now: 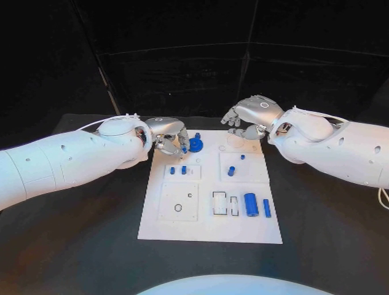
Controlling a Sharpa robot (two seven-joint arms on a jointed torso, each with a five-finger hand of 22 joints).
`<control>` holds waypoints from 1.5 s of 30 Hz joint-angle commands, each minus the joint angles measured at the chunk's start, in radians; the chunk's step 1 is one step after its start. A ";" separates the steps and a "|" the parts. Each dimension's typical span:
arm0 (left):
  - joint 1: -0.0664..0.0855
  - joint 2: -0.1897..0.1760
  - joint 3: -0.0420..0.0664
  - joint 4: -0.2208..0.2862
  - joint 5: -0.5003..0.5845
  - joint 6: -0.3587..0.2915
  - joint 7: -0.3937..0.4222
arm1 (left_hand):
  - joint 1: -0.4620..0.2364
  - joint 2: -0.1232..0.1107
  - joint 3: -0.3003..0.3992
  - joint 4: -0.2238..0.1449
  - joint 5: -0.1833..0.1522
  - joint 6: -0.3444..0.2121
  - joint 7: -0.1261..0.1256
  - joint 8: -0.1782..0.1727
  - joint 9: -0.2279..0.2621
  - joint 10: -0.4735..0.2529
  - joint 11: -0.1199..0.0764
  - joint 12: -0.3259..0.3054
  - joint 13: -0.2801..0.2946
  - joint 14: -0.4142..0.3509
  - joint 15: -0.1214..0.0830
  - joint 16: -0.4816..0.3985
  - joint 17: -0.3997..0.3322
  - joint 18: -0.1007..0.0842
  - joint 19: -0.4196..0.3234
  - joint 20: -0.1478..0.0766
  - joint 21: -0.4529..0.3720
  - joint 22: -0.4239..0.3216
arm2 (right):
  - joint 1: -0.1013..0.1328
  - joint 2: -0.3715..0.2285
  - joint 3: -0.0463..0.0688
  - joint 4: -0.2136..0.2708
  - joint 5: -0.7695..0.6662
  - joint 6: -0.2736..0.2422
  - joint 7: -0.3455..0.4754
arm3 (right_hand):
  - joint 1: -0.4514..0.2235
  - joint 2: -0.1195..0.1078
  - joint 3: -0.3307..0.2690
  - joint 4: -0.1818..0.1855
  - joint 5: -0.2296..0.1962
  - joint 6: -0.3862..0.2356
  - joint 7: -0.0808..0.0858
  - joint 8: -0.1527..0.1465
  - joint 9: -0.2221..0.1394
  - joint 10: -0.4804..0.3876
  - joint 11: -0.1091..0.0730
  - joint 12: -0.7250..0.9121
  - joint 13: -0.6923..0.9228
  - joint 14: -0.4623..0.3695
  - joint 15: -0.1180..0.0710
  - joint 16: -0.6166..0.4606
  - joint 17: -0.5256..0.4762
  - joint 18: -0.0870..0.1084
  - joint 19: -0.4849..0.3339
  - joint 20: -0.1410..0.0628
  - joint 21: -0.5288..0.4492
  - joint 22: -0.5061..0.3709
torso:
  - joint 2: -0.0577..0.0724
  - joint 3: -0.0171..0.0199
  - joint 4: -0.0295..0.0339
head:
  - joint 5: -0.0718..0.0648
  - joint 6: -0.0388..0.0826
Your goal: Assemble the parts on the task board
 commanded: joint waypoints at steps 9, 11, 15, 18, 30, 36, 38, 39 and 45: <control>-0.006 -0.003 0.000 -0.020 0.024 0.039 -0.018 | -0.011 -0.018 0.004 -0.001 -0.002 0.003 0.003 -0.006 -0.003 0.013 -0.001 -0.014 0.000 0.015 -0.004 0.004 -0.003 -0.015 0.005 -0.002 0.005 0.001 | 0.002 0.003 0.001 -0.002 0.001 0.012 -0.008 | -0.007 -0.003 0.003 0.005 -0.007 -0.003 0.007 -0.005 -0.001 -0.004 0.000 -0.004 -0.001 0.002 0.006 -0.004 -0.002 0.001 -0.005 0.001 -0.003 -0.001 | 0.000 -0.0002 -0.0026 | 0.008 -0.001; -0.008 0.000 0.000 -0.026 0.024 0.039 -0.023 | -0.013 -0.019 0.004 0.000 -0.002 0.002 0.004 -0.007 -0.003 0.014 0.000 -0.015 0.000 0.015 -0.004 0.005 -0.003 -0.014 0.005 -0.002 0.005 0.000 | 0.002 0.003 0.001 -0.003 0.001 0.013 -0.009 | -0.007 -0.003 0.003 0.006 -0.007 -0.003 0.007 -0.005 -0.001 -0.004 0.000 -0.004 -0.001 0.002 0.006 -0.004 -0.002 0.001 -0.005 0.001 -0.003 -0.001 | 0.000 0.0001 -0.0027 | 0.008 -0.001; -0.012 0.004 0.000 -0.035 0.024 0.046 -0.030 | -0.016 -0.021 0.004 0.001 -0.002 0.003 0.004 -0.007 -0.003 0.014 0.000 -0.017 0.000 0.015 -0.004 0.005 -0.004 -0.014 0.005 -0.002 0.004 0.000 | 0.002 0.004 0.001 -0.003 0.004 0.014 -0.010 | -0.008 -0.003 0.004 0.008 -0.007 -0.003 0.007 -0.005 -0.001 -0.004 0.000 -0.003 -0.001 0.003 0.006 -0.004 -0.002 0.002 -0.005 0.001 -0.003 -0.001 | 0.000 -0.0001 -0.0029 | 0.007 -0.001; -0.016 0.007 0.000 -0.040 0.024 0.056 -0.035 | -0.017 -0.022 0.003 0.001 -0.002 0.002 0.003 -0.008 -0.004 0.015 0.000 -0.018 0.000 0.015 -0.004 0.004 -0.004 -0.014 0.005 -0.002 0.004 0.000 | 0.002 0.004 0.001 -0.003 0.007 0.014 -0.009 | -0.008 -0.003 0.004 0.008 -0.007 -0.003 0.007 -0.005 -0.001 -0.003 0.000 -0.003 -0.001 0.003 0.006 -0.004 -0.002 0.002 -0.005 0.002 -0.003 -0.001 | 0.000 -0.0003 -0.0023 | 0.006 -0.002; -0.022 0.018 -0.001 -0.041 0.024 0.084 -0.034 | -0.018 -0.022 0.004 0.001 -0.002 0.002 0.003 -0.009 -0.004 0.015 0.000 -0.019 0.000 0.015 -0.004 0.004 -0.005 -0.014 0.004 -0.002 0.002 -0.002 | 0.002 0.005 0.001 -0.004 0.023 0.017 -0.006 | -0.008 -0.003 0.004 0.008 -0.007 -0.003 0.007 -0.005 -0.001 -0.003 0.000 -0.003 -0.001 0.003 0.006 -0.004 -0.002 0.002 -0.005 0.002 -0.003 -0.001 | 0.000 0.0000 -0.0024 | 0.006 -0.003; -0.022 0.020 -0.001 -0.037 0.024 0.089 -0.032 | -0.018 -0.022 0.004 0.001 -0.002 0.002 0.003 -0.009 -0.004 0.015 0.000 -0.020 0.000 0.015 -0.004 0.004 -0.006 -0.014 0.004 -0.002 0.002 -0.002 | 0.002 0.006 0.001 -0.006 0.026 0.019 -0.005 | -0.010 -0.005 0.005 0.010 -0.007 -0.003 0.008 -0.005 -0.001 -0.003 0.000 -0.003 -0.001 0.004 0.006 -0.004 -0.002 0.002 -0.005 0.002 -0.003 -0.001 | 0.000 0.0002 -0.0016 | 0.005 -0.005; -0.023 0.020 -0.001 -0.036 0.024 0.091 -0.033 | -0.018 -0.022 0.004 0.001 -0.002 0.002 0.003 -0.009 -0.004 0.015 0.000 -0.020 0.000 0.015 -0.004 0.004 -0.006 -0.014 0.004 -0.002 0.002 -0.002 | 0.002 0.006 0.001 -0.007 0.027 0.021 -0.004 | -0.010 -0.005 0.006 0.011 -0.007 -0.003 0.008 -0.005 -0.001 -0.003 0.000 -0.003 -0.001 0.004 0.006 -0.004 -0.002 0.002 -0.005 0.002 -0.003 -0.001 | 0.000 -0.0001 -0.0018 | 0.005 -0.005; -0.023 0.020 -0.001 -0.036 0.024 0.091 -0.033 | -0.018 -0.022 0.004 0.001 -0.002 0.002 0.003 -0.009 -0.004 0.015 0.000 -0.020 0.000 0.015 -0.004 0.004 -0.006 -0.014 0.004 -0.002 0.002 -0.002 | 0.002 0.006 0.001 -0.007 0.027 0.021 -0.004 | -0.010 -0.005 0.006 0.011 -0.007 -0.003 0.008 -0.005 -0.001 -0.003 0.000 -0.003 -0.001 0.004 0.006 -0.004 -0.002 0.002 -0.005 0.002 -0.003 -0.001 | 0.000 -0.0002 -0.0019 | 0.005 -0.005; -0.023 0.020 -0.001 -0.035 0.024 0.098 -0.039 | -0.018 -0.022 0.004 0.001 -0.002 0.002 0.003 -0.009 -0.004 0.015 0.000 -0.020 0.000 0.015 -0.004 0.004 -0.006 -0.014 0.004 -0.002 0.002 -0.002 | 0.002 0.006 0.001 -0.008 0.027 0.022 -0.004 | -0.010 -0.005 0.006 0.011 -0.007 -0.003 0.008 -0.005 -0.001 -0.003 0.000 -0.003 -0.001 0.004 0.006 -0.004 -0.002 0.002 -0.005 0.002 -0.003 -0.001 | 0.001 0.0000 -0.0022 | 0.005 -0.006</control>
